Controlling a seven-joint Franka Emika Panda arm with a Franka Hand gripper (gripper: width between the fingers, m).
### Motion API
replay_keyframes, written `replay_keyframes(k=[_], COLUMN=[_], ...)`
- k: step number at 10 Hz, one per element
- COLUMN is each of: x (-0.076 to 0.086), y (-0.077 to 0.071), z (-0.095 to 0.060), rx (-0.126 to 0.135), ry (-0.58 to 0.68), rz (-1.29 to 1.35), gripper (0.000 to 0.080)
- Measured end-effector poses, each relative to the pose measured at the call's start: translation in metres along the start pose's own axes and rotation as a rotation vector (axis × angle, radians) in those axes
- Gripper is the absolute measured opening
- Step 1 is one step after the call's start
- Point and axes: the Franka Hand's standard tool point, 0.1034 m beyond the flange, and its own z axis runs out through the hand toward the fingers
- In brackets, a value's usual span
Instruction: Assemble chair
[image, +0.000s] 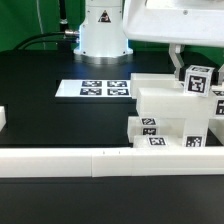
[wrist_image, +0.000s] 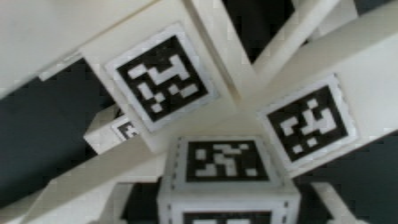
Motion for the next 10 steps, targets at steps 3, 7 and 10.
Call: replay_keyframes(k=[3, 7, 10], x=[-0.0002, 0.0009, -0.0002], y=[-0.0003, -0.0019, -0.0043], z=[-0.0005, -0.0025, -0.0025], rx=[-0.002, -0.001, 0.003], ry=[-0.002, 0.001, 0.001], rz=[-0.076, -0.413, -0.645], gripper=[0.0587, 0.0648, 0.0649])
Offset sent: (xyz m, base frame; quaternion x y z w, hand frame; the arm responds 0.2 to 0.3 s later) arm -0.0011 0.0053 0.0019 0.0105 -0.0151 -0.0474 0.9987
